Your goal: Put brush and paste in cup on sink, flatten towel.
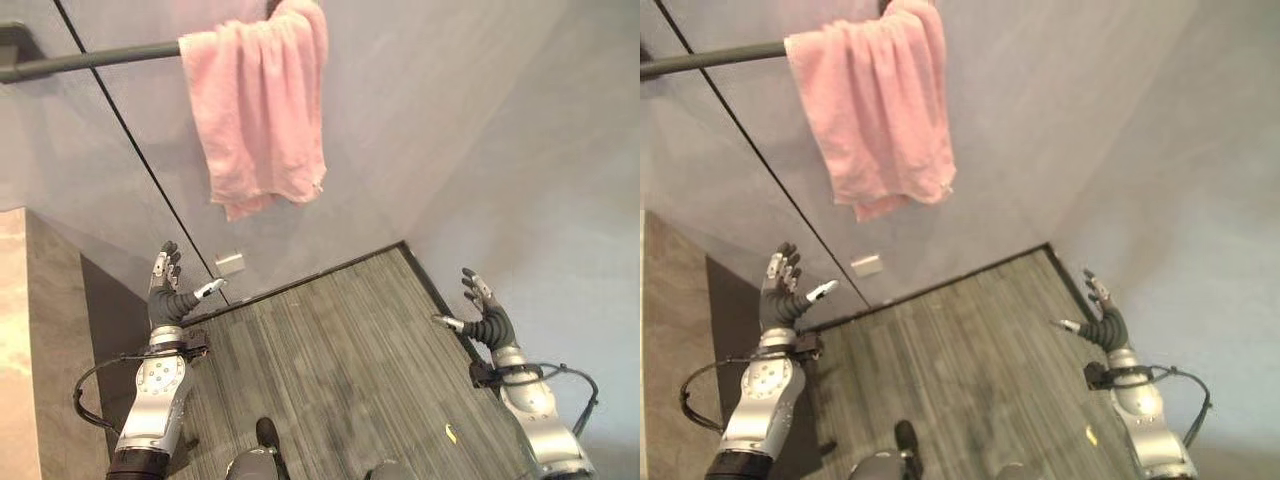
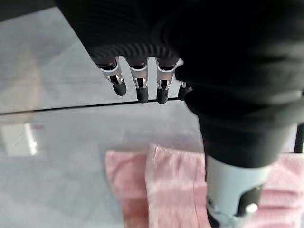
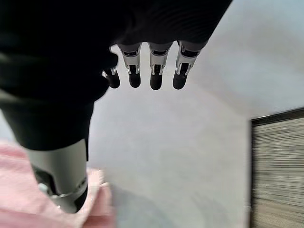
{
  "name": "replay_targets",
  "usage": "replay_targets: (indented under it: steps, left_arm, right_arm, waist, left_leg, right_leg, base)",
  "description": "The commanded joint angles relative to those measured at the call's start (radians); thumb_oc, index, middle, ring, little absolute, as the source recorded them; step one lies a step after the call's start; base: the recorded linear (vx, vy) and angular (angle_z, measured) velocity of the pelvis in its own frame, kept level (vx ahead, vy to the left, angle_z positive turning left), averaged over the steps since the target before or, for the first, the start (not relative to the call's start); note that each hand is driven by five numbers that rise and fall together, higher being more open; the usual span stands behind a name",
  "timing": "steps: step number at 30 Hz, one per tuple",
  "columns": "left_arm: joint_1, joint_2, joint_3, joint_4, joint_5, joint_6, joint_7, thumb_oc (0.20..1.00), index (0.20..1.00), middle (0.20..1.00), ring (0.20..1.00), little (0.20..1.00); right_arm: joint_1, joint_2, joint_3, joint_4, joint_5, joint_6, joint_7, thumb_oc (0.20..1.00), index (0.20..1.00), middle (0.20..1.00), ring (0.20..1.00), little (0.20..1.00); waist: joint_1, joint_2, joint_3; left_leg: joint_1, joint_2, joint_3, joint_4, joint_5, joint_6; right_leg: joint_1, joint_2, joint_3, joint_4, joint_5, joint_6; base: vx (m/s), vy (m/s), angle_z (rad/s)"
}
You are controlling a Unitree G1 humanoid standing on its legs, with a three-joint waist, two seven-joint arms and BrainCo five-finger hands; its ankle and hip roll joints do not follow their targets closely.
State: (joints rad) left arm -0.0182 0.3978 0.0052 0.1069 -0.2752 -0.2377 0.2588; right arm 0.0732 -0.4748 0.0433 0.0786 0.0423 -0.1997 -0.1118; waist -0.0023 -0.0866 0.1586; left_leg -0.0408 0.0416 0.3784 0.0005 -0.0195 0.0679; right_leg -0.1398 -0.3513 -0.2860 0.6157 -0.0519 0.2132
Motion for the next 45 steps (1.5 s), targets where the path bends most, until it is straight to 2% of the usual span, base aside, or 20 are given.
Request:
replay_targets:
  steps: [1, 2, 4, 8, 10, 12, 18, 22, 23, 26, 27, 29, 31, 32, 35, 37, 38, 40, 42, 45]
  left_arm:
    - [-0.014, 0.036, -0.016, -0.056, 0.016, -0.043, -0.009, 1.000, 1.000, 1.000, 1.000, 1.000]
    - [-0.022, 0.038, -0.025, -0.047, 0.017, -0.042, -0.011, 1.000, 1.000, 1.000, 1.000, 1.000]
    - [-0.029, 0.040, -0.031, -0.036, 0.018, -0.040, -0.017, 1.000, 1.000, 1.000, 1.000, 1.000]
    - [-0.087, 0.060, -0.068, -0.001, 0.027, -0.043, -0.044, 1.000, 1.000, 1.000, 1.000, 1.000]
    - [-0.109, 0.072, -0.081, 0.007, 0.035, -0.042, -0.055, 1.000, 1.000, 1.000, 1.000, 1.000]
    - [-0.136, 0.083, -0.104, 0.026, 0.039, -0.038, -0.073, 1.000, 1.000, 1.000, 1.000, 1.000]
    - [-0.138, 0.085, -0.139, 0.042, 0.002, -0.032, -0.124, 1.000, 1.000, 1.000, 1.000, 1.000]
    - [-0.165, 0.089, -0.162, 0.040, -0.031, -0.031, -0.138, 1.000, 1.000, 1.000, 1.000, 1.000]
    - [-0.191, 0.091, -0.178, 0.047, -0.025, -0.026, -0.139, 1.000, 1.000, 1.000, 1.000, 1.000]
    - [-0.220, 0.094, -0.201, 0.050, -0.023, -0.022, -0.150, 1.000, 1.000, 1.000, 1.000, 1.000]
    - [-0.222, 0.094, -0.202, 0.051, -0.023, -0.022, -0.150, 1.000, 1.000, 1.000, 1.000, 1.000]
    - [-0.221, 0.096, -0.208, 0.056, -0.023, -0.023, -0.152, 1.000, 1.000, 1.000, 1.000, 1.000]
    - [-0.223, 0.094, -0.211, 0.059, -0.020, -0.024, -0.147, 1.000, 1.000, 1.000, 1.000, 1.000]
    - [-0.223, 0.094, -0.212, 0.059, -0.020, -0.024, -0.146, 1.000, 1.000, 1.000, 1.000, 1.000]
    - [-0.240, 0.088, -0.229, 0.067, -0.013, -0.024, -0.147, 1.000, 1.000, 1.000, 1.000, 1.000]
    - [-0.233, 0.098, -0.236, 0.059, -0.007, -0.028, -0.157, 1.000, 1.000, 1.000, 1.000, 1.000]
    - [-0.227, 0.111, -0.246, 0.041, 0.000, -0.028, -0.164, 1.000, 1.000, 1.000, 1.000, 1.000]
    - [-0.239, 0.121, -0.264, 0.034, -0.001, -0.024, -0.172, 1.000, 1.000, 1.000, 1.000, 1.000]
    - [-0.260, 0.131, -0.287, 0.049, -0.002, -0.022, -0.174, 1.000, 1.000, 1.000, 1.000, 1.000]
    - [-0.301, 0.128, -0.317, 0.079, -0.031, -0.015, -0.173, 1.000, 1.000, 1.000, 1.000, 1.000]
  right_arm:
    - [-0.075, -0.035, -0.025, -0.017, 0.021, -0.065, -0.029, 1.000, 1.000, 1.000, 1.000, 1.000]
    - [-0.085, -0.048, -0.029, -0.014, 0.040, -0.067, -0.024, 1.000, 1.000, 1.000, 1.000, 1.000]
    - [-0.098, -0.062, -0.034, -0.010, 0.064, -0.070, -0.019, 1.000, 1.000, 1.000, 1.000, 1.000]
    - [-0.141, -0.119, -0.076, 0.006, 0.206, -0.101, 0.015, 1.000, 1.000, 1.000, 1.000, 1.000]
    - [-0.149, -0.131, -0.087, 0.009, 0.262, -0.108, 0.032, 1.000, 1.000, 1.000, 1.000, 1.000]
    - [-0.158, -0.150, -0.103, 0.030, 0.327, -0.108, 0.067, 1.000, 1.000, 1.000, 1.000, 1.000]
    - [-0.221, -0.205, -0.066, 0.129, 0.522, -0.096, 0.159, 1.000, 1.000, 1.000, 1.000, 1.000]
    - [-0.289, -0.246, -0.021, 0.166, 0.647, -0.080, 0.210, 1.000, 1.000, 1.000, 1.000, 1.000]
    - [-0.300, -0.254, -0.011, 0.170, 0.683, -0.073, 0.219, 1.000, 1.000, 1.000, 1.000, 1.000]
    - [-0.287, -0.261, -0.020, 0.175, 0.720, -0.059, 0.235, 1.000, 1.000, 1.000, 1.000, 1.000]
    - [-0.286, -0.262, -0.023, 0.176, 0.721, -0.059, 0.237, 1.000, 1.000, 1.000, 1.000, 1.000]
    - [-0.293, -0.268, -0.011, 0.173, 0.702, -0.056, 0.234, 1.000, 1.000, 1.000, 1.000, 1.000]
    - [-0.301, -0.264, -0.001, 0.170, 0.696, -0.057, 0.233, 1.000, 1.000, 1.000, 1.000, 1.000]
    - [-0.301, -0.264, -0.001, 0.171, 0.696, -0.058, 0.234, 1.000, 1.000, 1.000, 1.000, 1.000]
    - [-0.290, -0.252, -0.011, 0.179, 0.698, -0.062, 0.222, 1.000, 1.000, 1.000, 1.000, 1.000]
    - [-0.316, -0.236, 0.011, 0.192, 0.663, -0.054, 0.213, 1.000, 1.000, 1.000, 1.000, 1.000]
    - [-0.346, -0.213, 0.027, 0.206, 0.656, -0.051, 0.212, 1.000, 1.000, 1.000, 1.000, 1.000]
    - [-0.346, -0.192, 0.024, 0.221, 0.668, -0.045, 0.215, 1.000, 1.000, 1.000, 1.000, 1.000]
    - [-0.368, -0.173, 0.043, 0.239, 0.653, -0.042, 0.209, 1.000, 1.000, 1.000, 1.000, 1.000]
    - [-0.434, -0.147, 0.089, 0.285, 0.657, -0.032, 0.205, 1.000, 1.000, 1.000, 1.000, 1.000]
  waist:
    - [0.009, 0.009, -0.017]
    - [-0.001, 0.016, -0.015]
    - [-0.005, 0.015, -0.014]
    - [-0.037, 0.009, -0.025]
    - [-0.049, -0.001, -0.034]
    - [-0.055, -0.011, -0.047]
    - [-0.045, -0.007, -0.079]
    - [-0.024, -0.012, -0.041]
    - [-0.016, -0.022, -0.023]
    - [-0.020, -0.015, -0.029]
    - [-0.020, -0.019, -0.026]
    - [-0.013, -0.012, -0.036]
    - [-0.007, 0.009, -0.050]
    - [-0.007, 0.012, -0.050]
    - [-0.012, 0.020, -0.062]
    - [0.013, 0.030, -0.071]
    - [0.025, 0.028, -0.078]
    - [0.025, 0.010, -0.077]
    - [0.023, 0.000, -0.077]
    - [0.014, 0.007, -0.062]
  left_leg:
    - [-0.006, -0.016, -0.029, -0.028, 0.023, -0.037]
    - [0.009, -0.014, -0.055, -0.037, 0.024, -0.042]
    - [0.022, -0.015, -0.070, -0.037, 0.019, -0.048]
    - [0.092, -0.011, -0.149, -0.043, -0.028, -0.083]
    - [0.115, -0.015, -0.175, -0.037, -0.046, -0.094]
    - [0.129, -0.021, -0.209, -0.020, -0.067, -0.096]
    - [0.135, 0.012, -0.267, 0.061, -0.090, -0.134]
    - [-0.022, 0.049, -0.268, 0.379, 0.017, -0.213]
    - [-0.069, 0.075, -0.232, 0.462, 0.048, -0.222]
    - [-0.089, 0.171, -0.138, 0.362, 0.032, -0.225]
    - [-0.090, 0.165, -0.125, 0.350, 0.051, -0.213]
    - [-0.089, 0.171, -0.120, 0.181, 0.060, -0.214]
    - [-0.104, 0.202, -0.137, 0.035, 0.150, -0.242]
    - [-0.107, 0.204, -0.130, 0.021, 0.175, -0.236]
    - [-0.133, 0.240, -0.069, -0.055, 0.239, -0.265]
    - [-0.111, 0.223, -0.109, -0.045, 0.223, -0.245]
    - [-0.108, 0.184, -0.159, -0.003, 0.183, -0.224]
    - [-0.107, 0.154, -0.156, 0.035, 0.142, -0.193]
    - [-0.087, 0.114, -0.140, 0.050, 0.098, -0.147]
    - [-0.034, 0.079, -0.109, 0.032, 0.071, -0.106]
  right_leg:
    - [0.039, 0.069, -0.098, -0.176, 0.157, -0.003]
    - [0.001, 0.098, -0.062, -0.214, 0.130, -0.012]
    - [-0.007, 0.105, -0.041, -0.267, 0.122, -0.013]
    - [-0.043, 0.130, 0.050, -0.534, 0.160, 0.007]
    - [-0.054, 0.126, 0.069, -0.567, 0.196, 0.021]
    - [-0.029, 0.138, 0.097, -0.565, 0.185, 0.019]
    - [0.038, 0.187, 0.043, -0.561, 0.122, -0.028]
    - [0.105, 0.195, -0.024, -0.594, 0.094, -0.081]
    - [0.143, 0.201, -0.054, -0.607, 0.075, -0.101]
    - [0.197, 0.209, -0.097, -0.634, 0.041, -0.087]
    - [0.192, 0.202, -0.107, -0.636, 0.055, -0.092]
    - [0.211, 0.202, -0.111, -0.650, 0.046, -0.072]
    - [0.232, 0.212, -0.098, -0.651, 0.023, -0.055]
    - [0.223, 0.213, -0.108, -0.649, 0.032, -0.061]
    - [0.286, 0.199, -0.110, -0.661, 0.009, -0.048]
    - [0.297, 0.188, -0.099, -0.649, 0.006, -0.040]
    - [0.299, 0.159, -0.065, -0.602, -0.001, -0.037]
    - [0.291, 0.122, -0.041, -0.525, 0.014, -0.029]
    - [0.231, 0.068, -0.009, -0.396, 0.062, -0.012]
    - [0.134, 0.033, 0.006, -0.215, 0.167, 0.002]
  base:
    - [0.23, -0.010, 0.31]
    - [0.16, -0.014, 0.15]
    - [0.19, -0.047, 0.41]
    - [0.42, -0.138, 0.66]
    - [0.34, -0.099, 0.80]
    - [0.32, -0.108, 0.87]
    - [0.29, -0.182, 0.38]
    - [0.17, -0.202, 0.40]
    - [0.16, -0.228, 0.71]
    - [0.20, -0.080, 0.70]
    - [0.10, 0.043, 0.69]
    - [0.18, 0.113, 0.41]
    - [0.25, 0.154, 0.09]
    - [0.25, 0.121, 0.02]
    - [0.27, 0.159, 0.18]
    - [0.26, 0.278, 0.02]
    - [0.31, 0.321, -0.13]
    - [0.25, 0.309, -0.34]
    - [0.17, 0.311, -0.14]
    - [0.12, 0.299, -0.39]
